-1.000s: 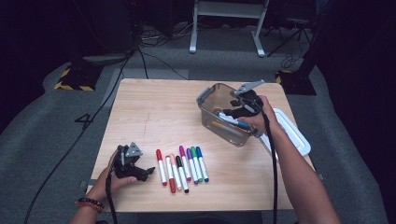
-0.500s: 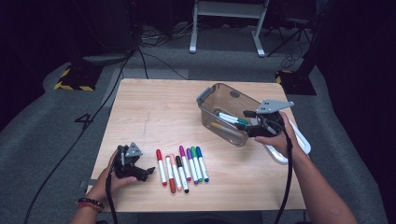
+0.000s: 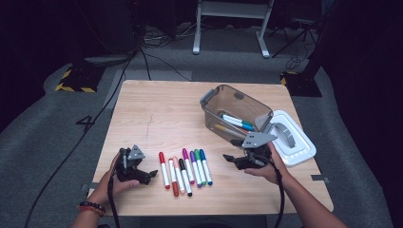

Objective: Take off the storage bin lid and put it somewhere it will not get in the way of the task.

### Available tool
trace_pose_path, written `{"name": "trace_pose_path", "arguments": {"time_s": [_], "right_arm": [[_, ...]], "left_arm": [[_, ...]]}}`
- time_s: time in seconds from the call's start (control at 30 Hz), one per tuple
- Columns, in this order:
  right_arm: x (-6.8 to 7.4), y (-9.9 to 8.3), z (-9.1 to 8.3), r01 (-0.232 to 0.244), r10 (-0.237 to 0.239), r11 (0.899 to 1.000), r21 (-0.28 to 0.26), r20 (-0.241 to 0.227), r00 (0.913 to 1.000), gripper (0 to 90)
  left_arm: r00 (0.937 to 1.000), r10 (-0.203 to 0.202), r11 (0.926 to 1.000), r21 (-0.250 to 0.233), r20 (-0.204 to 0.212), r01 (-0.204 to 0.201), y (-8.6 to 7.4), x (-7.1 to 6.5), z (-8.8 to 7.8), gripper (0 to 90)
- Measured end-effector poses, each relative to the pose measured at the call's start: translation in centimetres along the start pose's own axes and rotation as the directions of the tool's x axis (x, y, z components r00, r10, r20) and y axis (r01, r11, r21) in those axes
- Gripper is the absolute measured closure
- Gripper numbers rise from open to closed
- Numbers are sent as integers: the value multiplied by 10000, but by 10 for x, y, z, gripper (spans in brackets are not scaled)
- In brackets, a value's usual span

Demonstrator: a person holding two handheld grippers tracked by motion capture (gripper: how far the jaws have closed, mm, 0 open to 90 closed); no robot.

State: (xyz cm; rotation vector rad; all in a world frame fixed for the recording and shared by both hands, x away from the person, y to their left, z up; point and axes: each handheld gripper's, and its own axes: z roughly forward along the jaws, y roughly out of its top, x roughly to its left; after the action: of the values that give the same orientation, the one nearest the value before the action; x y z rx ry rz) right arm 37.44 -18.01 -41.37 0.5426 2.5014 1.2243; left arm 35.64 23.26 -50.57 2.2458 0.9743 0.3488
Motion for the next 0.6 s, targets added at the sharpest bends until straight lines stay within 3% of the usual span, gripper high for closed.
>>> {"name": "trace_pose_path", "arguments": {"time_s": [0.27,0.43,0.6], "right_arm": [[9,-11,52,-126,151,9985,542,-468,9988,397],[7,-12,76,-456,504,9968,658,-730,9961,409],[8,-10,89,-378,429,9968,704,-724,9965,422]], "left_arm": [[10000,-6,10000,-4,-1,6,0,0,0,5],[10000,-1,10000,0,-1,1,0,0,0,5],[10000,5,10000,5,-2,-5,0,0,0,5]]}}
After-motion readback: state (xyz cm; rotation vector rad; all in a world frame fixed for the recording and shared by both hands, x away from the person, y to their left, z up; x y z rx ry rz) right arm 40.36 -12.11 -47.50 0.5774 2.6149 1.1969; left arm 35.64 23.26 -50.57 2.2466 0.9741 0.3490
